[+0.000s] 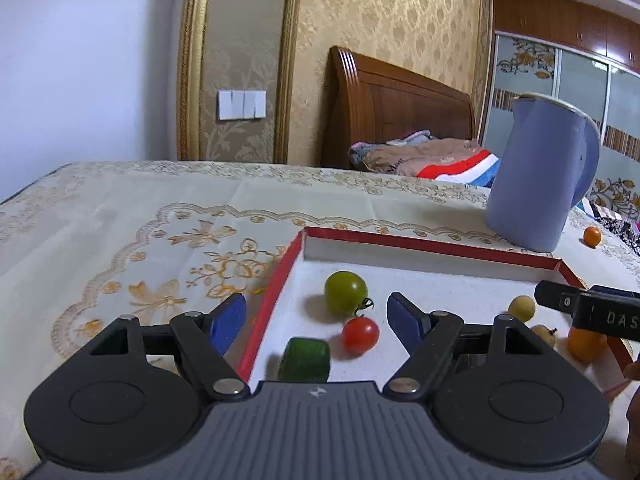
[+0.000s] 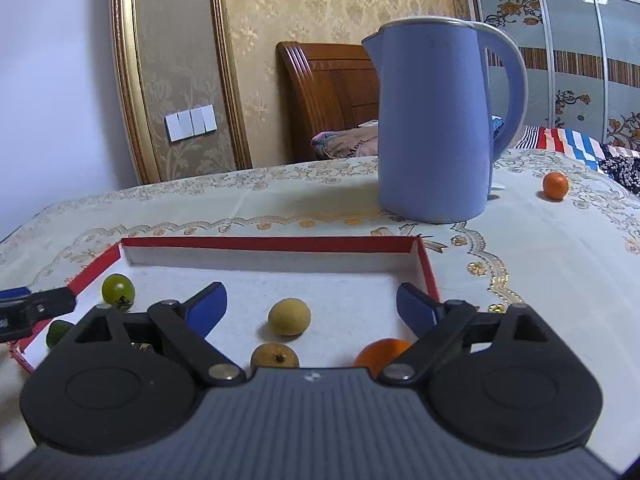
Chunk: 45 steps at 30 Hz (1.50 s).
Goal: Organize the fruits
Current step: 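Withdraw both open grippers from the tray toward the items on the table, then close the left gripper around the second green tomato on the table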
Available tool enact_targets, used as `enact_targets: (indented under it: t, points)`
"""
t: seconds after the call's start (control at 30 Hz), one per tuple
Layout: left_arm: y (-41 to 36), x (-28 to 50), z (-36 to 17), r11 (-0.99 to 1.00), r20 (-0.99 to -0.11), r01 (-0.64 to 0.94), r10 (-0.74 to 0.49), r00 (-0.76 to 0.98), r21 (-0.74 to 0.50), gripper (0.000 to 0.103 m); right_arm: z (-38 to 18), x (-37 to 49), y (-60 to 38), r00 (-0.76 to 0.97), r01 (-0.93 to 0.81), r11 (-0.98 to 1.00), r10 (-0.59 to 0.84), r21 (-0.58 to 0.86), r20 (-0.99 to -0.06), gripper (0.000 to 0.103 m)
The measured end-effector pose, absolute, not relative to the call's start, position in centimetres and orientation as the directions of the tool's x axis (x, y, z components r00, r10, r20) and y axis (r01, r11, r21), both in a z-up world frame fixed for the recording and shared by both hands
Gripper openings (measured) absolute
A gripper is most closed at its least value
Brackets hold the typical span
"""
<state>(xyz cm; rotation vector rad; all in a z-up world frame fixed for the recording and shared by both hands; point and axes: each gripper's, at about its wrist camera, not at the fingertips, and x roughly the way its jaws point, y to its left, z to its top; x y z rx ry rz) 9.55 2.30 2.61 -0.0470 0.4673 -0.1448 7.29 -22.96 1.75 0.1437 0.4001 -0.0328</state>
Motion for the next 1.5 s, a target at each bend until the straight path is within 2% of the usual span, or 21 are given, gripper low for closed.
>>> enact_targets:
  t: [0.23, 0.4, 0.73, 0.9, 1.2, 1.4, 1.5]
  points:
    - [2.9, 6.0, 2.4, 0.986, -0.417, 0.160, -0.167, 0.893, -0.052, 0.078, 1.6, 5.2, -23.4, 0.923, 0.057, 0.984, 0.011, 0.166, -0.384, 0.091]
    - [3.8, 4.9, 2.5, 0.976, -0.408, 0.201, -0.218, 0.886, -0.086, 0.078, 1.6, 2.0, -23.8, 0.930, 0.044, 0.981, 0.027, 0.186, -0.366, 0.091]
    - [3.0, 3.5, 1.9, 0.962, -0.435, 0.266, -0.266, 0.860, -0.063, 0.079, 0.5, -3.5, -25.0, 0.929, -0.003, 0.968, 0.095, 0.251, -0.357, 0.091]
    - [1.8, 2.7, 1.6, 0.935, -0.444, 0.353, -0.333, 0.832, -0.040, 0.083, -0.1, -4.4, -25.8, 0.928, 0.020, 0.962, 0.082, 0.271, -0.362, 0.097]
    - [0.5, 0.9, 1.5, 0.877, -0.431, 0.479, -0.448, 0.783, -0.042, 0.085, -0.7, -4.0, -26.7, 0.920, 0.033, 0.945, 0.098, 0.324, -0.380, 0.098]
    - [-1.7, 0.8, 0.4, 0.889, -0.495, 0.453, -0.363, 0.789, 0.071, 0.086, -0.9, -3.9, -27.1, 0.916, 0.033, 0.937, 0.110, 0.348, -0.385, 0.098]
    - [-2.1, 0.8, 0.3, 0.893, -0.505, 0.443, -0.349, 0.790, 0.076, 0.086, -0.9, -3.9, -27.1, 0.915, 0.031, 0.937, 0.114, 0.349, -0.387, 0.098]
